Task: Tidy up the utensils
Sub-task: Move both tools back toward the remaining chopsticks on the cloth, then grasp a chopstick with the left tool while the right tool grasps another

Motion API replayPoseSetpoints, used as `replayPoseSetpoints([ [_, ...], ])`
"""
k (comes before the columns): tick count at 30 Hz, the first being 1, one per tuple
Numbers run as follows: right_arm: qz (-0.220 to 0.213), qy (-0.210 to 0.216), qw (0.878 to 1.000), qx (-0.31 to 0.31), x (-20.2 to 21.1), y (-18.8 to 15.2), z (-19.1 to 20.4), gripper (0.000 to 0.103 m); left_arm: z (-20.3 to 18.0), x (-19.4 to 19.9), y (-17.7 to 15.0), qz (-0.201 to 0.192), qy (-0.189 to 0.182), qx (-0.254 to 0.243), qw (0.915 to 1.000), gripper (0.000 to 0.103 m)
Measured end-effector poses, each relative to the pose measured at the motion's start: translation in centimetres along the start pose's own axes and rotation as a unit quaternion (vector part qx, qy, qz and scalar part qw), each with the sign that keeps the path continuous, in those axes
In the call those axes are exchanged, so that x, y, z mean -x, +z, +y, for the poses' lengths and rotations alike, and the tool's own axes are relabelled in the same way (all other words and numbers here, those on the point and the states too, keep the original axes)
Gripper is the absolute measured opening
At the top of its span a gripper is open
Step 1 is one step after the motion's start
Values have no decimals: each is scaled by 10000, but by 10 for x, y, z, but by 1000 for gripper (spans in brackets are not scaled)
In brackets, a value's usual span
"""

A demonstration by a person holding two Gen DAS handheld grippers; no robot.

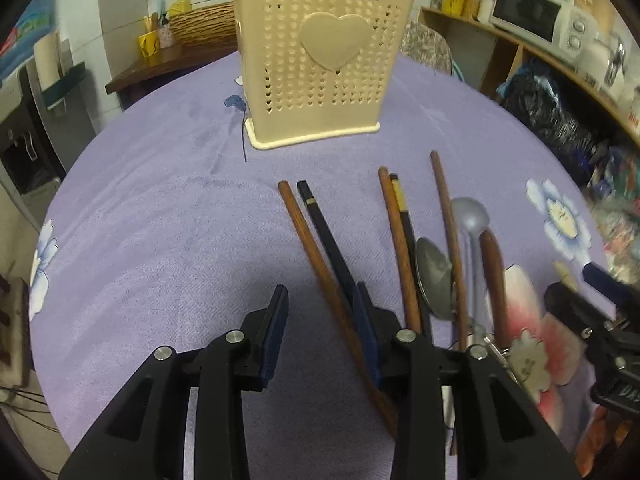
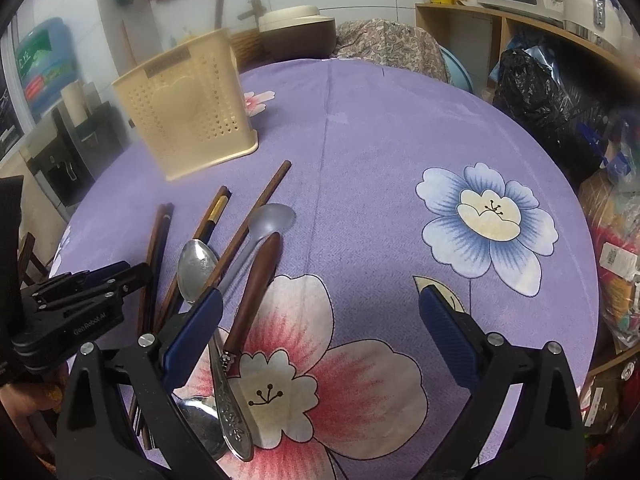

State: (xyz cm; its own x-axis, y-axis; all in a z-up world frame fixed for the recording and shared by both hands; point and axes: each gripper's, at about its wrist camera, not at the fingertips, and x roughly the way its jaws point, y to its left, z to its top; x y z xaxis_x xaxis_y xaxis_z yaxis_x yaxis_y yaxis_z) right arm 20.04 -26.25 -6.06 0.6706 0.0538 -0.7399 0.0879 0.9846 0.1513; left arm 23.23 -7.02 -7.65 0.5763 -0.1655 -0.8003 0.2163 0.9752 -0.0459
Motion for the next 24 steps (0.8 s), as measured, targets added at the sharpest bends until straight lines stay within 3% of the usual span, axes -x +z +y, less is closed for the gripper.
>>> replayPoseSetpoints([
  [7,51,45,9998,177,-4,9,7,97,21,-1,-1,129,-76,147,9998,35],
  [13,234,230,9992,221,-27,44,13,95,32,-15,17,225,-98,286,9993,35],
  [14,280,292,9991,132,-34,51,12,92,34,-17,21,249,-143,333,9990,35],
  [18,575,345,9977,-27,-66,76,14,62,33,-23,29,286,-131,278,9991,31],
  [24,974,-117,9951,97,-112,97,38,45,33,-30,39,325,-119,266,9990,24],
])
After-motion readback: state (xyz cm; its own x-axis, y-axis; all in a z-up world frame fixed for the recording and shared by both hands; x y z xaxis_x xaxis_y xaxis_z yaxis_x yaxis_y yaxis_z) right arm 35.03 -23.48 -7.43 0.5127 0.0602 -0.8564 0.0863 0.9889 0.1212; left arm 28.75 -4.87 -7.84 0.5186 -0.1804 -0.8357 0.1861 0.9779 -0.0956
